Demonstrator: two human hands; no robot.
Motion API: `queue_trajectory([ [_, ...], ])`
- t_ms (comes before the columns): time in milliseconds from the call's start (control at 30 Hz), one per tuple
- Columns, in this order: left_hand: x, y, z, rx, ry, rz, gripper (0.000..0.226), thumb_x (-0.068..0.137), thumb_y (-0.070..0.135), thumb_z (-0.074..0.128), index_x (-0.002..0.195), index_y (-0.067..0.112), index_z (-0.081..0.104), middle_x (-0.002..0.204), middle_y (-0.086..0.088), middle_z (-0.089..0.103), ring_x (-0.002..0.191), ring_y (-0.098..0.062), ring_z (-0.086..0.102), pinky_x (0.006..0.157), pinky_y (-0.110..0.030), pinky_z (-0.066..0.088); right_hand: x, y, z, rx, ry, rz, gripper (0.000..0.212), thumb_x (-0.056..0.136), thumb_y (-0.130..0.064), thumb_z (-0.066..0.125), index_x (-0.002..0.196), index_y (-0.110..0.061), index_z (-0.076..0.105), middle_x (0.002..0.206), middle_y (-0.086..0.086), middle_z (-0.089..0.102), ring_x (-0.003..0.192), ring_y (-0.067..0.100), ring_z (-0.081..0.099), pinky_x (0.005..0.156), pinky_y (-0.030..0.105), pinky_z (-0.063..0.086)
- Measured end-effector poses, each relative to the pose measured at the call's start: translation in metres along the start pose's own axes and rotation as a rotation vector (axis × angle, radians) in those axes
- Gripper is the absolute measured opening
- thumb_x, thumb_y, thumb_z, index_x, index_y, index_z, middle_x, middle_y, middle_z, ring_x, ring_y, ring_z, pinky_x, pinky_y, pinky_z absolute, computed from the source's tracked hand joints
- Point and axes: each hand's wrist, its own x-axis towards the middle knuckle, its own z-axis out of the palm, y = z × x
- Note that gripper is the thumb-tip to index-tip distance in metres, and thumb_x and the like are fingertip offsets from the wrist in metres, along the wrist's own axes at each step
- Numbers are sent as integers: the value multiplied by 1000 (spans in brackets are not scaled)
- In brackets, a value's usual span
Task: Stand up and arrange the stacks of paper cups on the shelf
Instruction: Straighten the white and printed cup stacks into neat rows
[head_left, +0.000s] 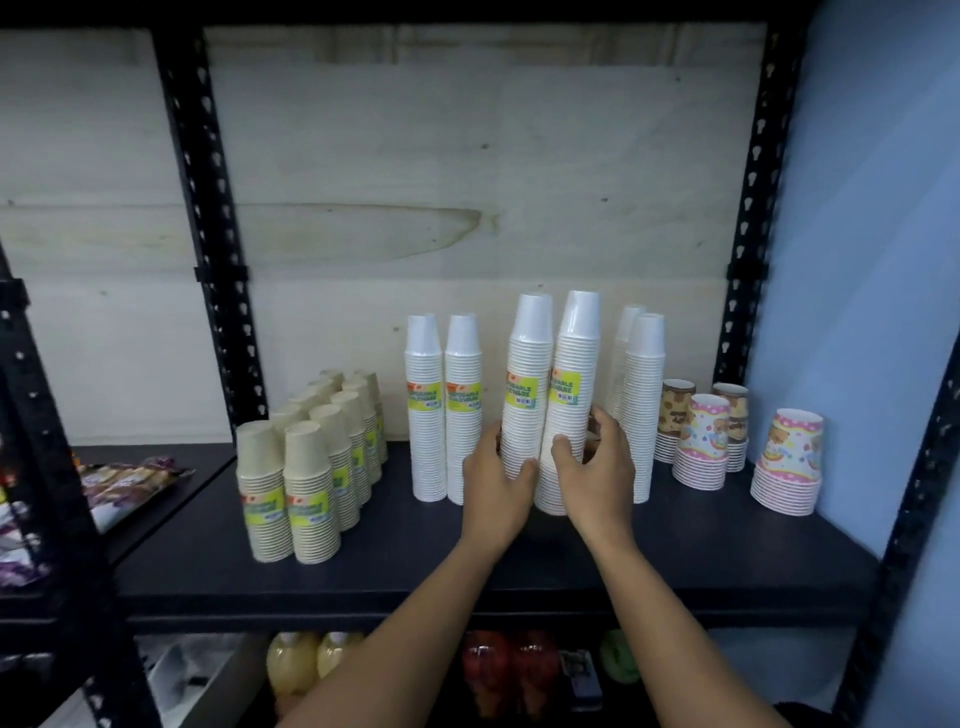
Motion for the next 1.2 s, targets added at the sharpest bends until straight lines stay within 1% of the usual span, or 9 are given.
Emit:
queue_trajectory([
  [100, -14, -3, -18, 17, 86, -4, 50, 86, 20, 69, 131, 36, 52, 124, 15, 64, 117, -9, 58, 102, -39, 51, -13, -11, 5, 53, -46, -3, 48, 87, -24, 68, 133, -27, 55, 121, -12, 64, 106, 4, 61, 92, 28, 51],
  [233, -23, -10, -42, 76, 147, -8, 60, 84, 29, 68, 140, 38, 48, 130, 14, 62, 123, -18, 56, 102, -48, 50, -26, -22, 20, 93, -108, -13, 48, 87, -22, 70, 133, -28, 55, 121, -14, 63, 106, 1, 61, 91, 26, 52],
  [367, -21, -22, -66, 117, 153, -30, 59, 84, 36, 64, 140, 45, 47, 129, 16, 62, 121, -17, 57, 101, -48, 51, -33, -27, 37, 129, -179, 4, 49, 90, -19, 70, 135, -25, 54, 122, -12, 62, 104, -8, 59, 81, 5, 46],
  [467, -18, -28, -78, 136, 174, -53, 54, 85, 36, 64, 135, 44, 49, 125, 16, 63, 121, -16, 57, 102, -49, 50, -37, -26, 50, 149, -220, 14, 50, 90, -18, 71, 137, -24, 53, 124, -12, 62, 106, -10, 58, 78, -1, 44],
  [567, -16, -33, -86, 120, 211, -43, 49, 86, 28, 66, 132, 39, 53, 122, 16, 64, 117, -12, 59, 102, -48, 50, -41, -24, 63, 135, -255, -4, 52, 90, -19, 71, 138, -25, 53, 127, -12, 61, 110, -7, 58, 86, 5, 46],
  [667, -16, -42, -88, 131, 219, -69, 50, 86, 27, 66, 134, 37, 53, 123, 16, 64, 117, -13, 59, 102, -49, 49, -43, -21, 72, 117, -263, -30, 51, 89, -19, 71, 137, -28, 54, 128, -14, 61, 114, -3, 59, 96, 21, 51],
  [900, -16, -52, -89, 160, 205, -91, 54, 88, 31, 63, 140, 39, 48, 129, 18, 62, 122, -14, 57, 104, -48, 48, -47, -10, 82, 81, -280, -33, 53, 89, -21, 70, 139, -27, 53, 130, -12, 60, 117, 1, 58, 100, 33, 54],
  [1100, -18, -56, -89, 180, 202, -97, 60, 89, 37, 63, 146, 40, 43, 136, 17, 59, 127, -14, 54, 106, -48, 46, -50, -5, 84, 97, -266, -26, 55, 90, -24, 70, 140, -30, 50, 133, -12, 59, 120, 2, 58, 98, 38, 55],
  [1200, -17, -62, -90, 174, 167, -122, 68, 85, 41, 65, 148, 41, 40, 138, 18, 58, 129, -12, 54, 107, -48, 47, -55, -3, 83, 111, -254, 7, 64, 86, -27, 75, 142, -29, 45, 135, -12, 54, 117, -1, 57, 95, 31, 56],
])
